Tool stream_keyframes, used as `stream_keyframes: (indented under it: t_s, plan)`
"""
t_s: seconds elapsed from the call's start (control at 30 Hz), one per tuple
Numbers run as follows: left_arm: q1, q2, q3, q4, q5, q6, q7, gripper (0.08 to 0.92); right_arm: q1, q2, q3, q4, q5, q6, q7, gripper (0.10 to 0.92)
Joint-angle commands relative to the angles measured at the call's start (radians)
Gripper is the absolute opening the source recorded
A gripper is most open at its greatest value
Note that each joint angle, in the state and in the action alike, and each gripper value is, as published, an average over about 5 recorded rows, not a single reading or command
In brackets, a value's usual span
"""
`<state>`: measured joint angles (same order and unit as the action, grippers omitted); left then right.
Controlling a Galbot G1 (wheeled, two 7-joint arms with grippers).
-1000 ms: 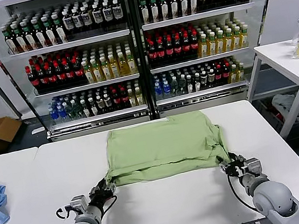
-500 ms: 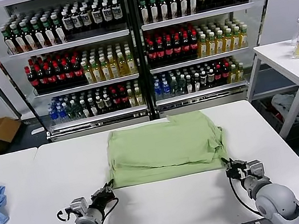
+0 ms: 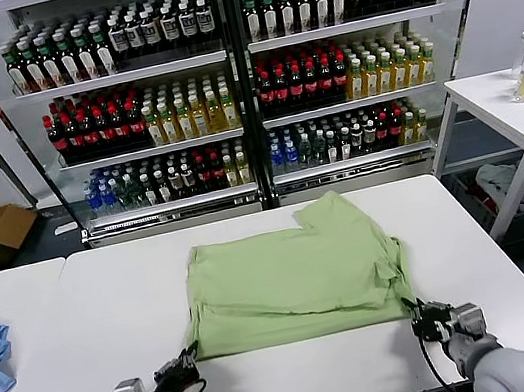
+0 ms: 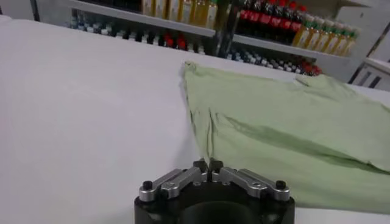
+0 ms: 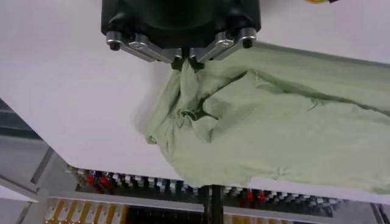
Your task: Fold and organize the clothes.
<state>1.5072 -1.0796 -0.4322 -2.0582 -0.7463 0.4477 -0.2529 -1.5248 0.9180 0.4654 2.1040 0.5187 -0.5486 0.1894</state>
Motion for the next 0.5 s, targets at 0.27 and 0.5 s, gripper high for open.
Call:
stream_keyframes:
  t_s: [0.27, 0.5]
  plan:
    - [0.359, 0.006, -0.101, -0.309, 0.077, 0.01, -0.006, 0.104, -0.204, -0.025, 0.141, 0.209, -0.086, 0.003, -0.002, 0.258]
    - [0.205, 0.06, -0.124, -0.277, 0.053, -0.007, -0.012, 0.28, -0.025, -0.067, 0.136, 0.18, 0.028, 0.044, 0.014, 0.448]
